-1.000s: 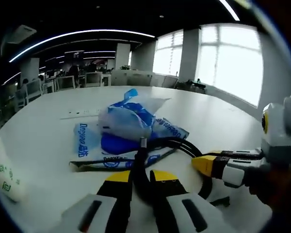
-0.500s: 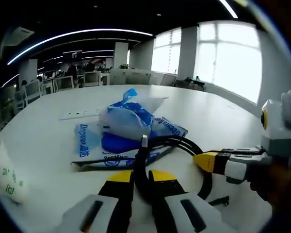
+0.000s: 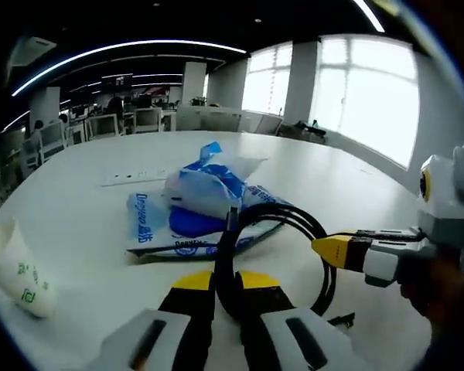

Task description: Arrange the tabletop items into an orderly group along one side of the table until the central work area is clear of visible clutter.

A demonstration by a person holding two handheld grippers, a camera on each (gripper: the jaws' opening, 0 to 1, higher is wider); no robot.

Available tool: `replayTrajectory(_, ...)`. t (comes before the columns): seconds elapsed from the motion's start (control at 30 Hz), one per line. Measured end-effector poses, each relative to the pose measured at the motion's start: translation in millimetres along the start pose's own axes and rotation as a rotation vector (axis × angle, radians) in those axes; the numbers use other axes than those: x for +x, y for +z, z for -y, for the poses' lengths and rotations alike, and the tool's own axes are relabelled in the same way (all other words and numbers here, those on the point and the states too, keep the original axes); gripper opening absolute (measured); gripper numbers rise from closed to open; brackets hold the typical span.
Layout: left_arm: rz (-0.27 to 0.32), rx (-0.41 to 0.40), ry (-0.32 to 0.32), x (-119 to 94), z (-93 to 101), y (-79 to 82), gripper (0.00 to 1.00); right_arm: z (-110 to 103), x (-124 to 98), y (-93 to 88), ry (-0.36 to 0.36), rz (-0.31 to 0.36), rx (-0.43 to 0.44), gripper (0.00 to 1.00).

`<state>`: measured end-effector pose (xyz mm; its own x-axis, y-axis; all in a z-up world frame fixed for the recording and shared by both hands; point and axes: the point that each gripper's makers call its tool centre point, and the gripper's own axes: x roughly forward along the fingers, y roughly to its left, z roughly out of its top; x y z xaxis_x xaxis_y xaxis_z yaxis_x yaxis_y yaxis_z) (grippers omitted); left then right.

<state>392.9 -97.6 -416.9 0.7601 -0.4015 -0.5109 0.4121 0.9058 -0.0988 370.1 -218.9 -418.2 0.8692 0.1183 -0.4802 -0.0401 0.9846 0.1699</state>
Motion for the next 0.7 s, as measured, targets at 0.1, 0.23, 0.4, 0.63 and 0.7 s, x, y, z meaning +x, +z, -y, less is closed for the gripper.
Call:
replayTrajectory(0.1, 0.007, 0.007, -0.002, -5.0, 1.9, 3.7, 0.08, -0.2, -2.6, -0.3, -0.002, -0.004, 0.005, 0.05)
replayTrajectory(0.23, 0.01, 0.013, -0.003, -9.6, 1.2, 6.6, 0.08, -2.4, -7.8, 1.0, -0.003, -0.005, 0.001, 0.05)
replayTrajectory(0.4, 0.018, 0.028, 0.001, -19.4, 4.0, 7.0, 0.08, -5.4, -15.2, 5.4, -0.007, 0.0, -0.012, 0.05)
replayTrajectory(0.63, 0.006, 0.044, 0.007, -26.1, 4.8, 2.8, 0.08, -9.4, -22.5, 5.0, -0.018, -0.01, -0.034, 0.05)
replayTrajectory(0.7, 0.006, 0.041, 0.004, -27.9, 3.7, 4.3, 0.08, -10.3, -25.3, 4.7, -0.015, -0.013, -0.035, 0.05)
